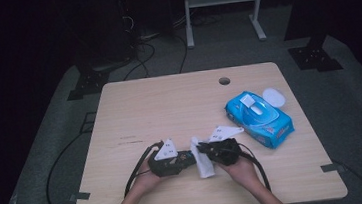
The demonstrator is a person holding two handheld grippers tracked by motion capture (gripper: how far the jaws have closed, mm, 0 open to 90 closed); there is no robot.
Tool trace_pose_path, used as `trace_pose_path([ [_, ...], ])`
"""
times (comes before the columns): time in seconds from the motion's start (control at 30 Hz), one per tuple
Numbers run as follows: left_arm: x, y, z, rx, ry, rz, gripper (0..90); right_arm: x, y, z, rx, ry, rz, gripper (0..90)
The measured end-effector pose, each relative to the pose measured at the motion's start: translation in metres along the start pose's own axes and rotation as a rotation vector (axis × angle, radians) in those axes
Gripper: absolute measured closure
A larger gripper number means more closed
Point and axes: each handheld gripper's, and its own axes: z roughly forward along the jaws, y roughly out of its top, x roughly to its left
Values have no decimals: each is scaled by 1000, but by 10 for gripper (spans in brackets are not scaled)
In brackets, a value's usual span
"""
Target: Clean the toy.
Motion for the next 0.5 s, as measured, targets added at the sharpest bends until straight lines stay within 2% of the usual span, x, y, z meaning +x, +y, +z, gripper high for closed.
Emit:
trace_pose_path([
  [0.03, 0, 0, 0, 1, 2, 6, 634, 7, 1, 5, 2, 21, -12, 847],
  [0.1, 0, 0, -1, 6, 4, 15, 637, 12, 2, 7, 8, 12, -52, 847],
  [0.17, 0, 0, -1, 5, 3, 11, 637, 7, 3, 3, 15, -1, -49, 847],
  [0.23, 0, 0, -1, 5, 5, 12, 638, -5, -1, -4, 14, -45, -27, 847],
  [0.33, -1, 0, -1, 7, 4, 13, 645, -19, -5, -10, 1, -67, 36, 848],
  [0.37, -1, 1, 0, 6, 3, 12, 645, -19, -5, -10, 1, -67, 45, 848],
  [0.43, -1, 2, 1, 7, 4, 15, 645, -12, -3, -4, -3, -40, 31, 848],
  [0.5, -1, 2, 1, 6, 4, 12, 645, 3, 1, 6, -3, 10, 4, 848],
])
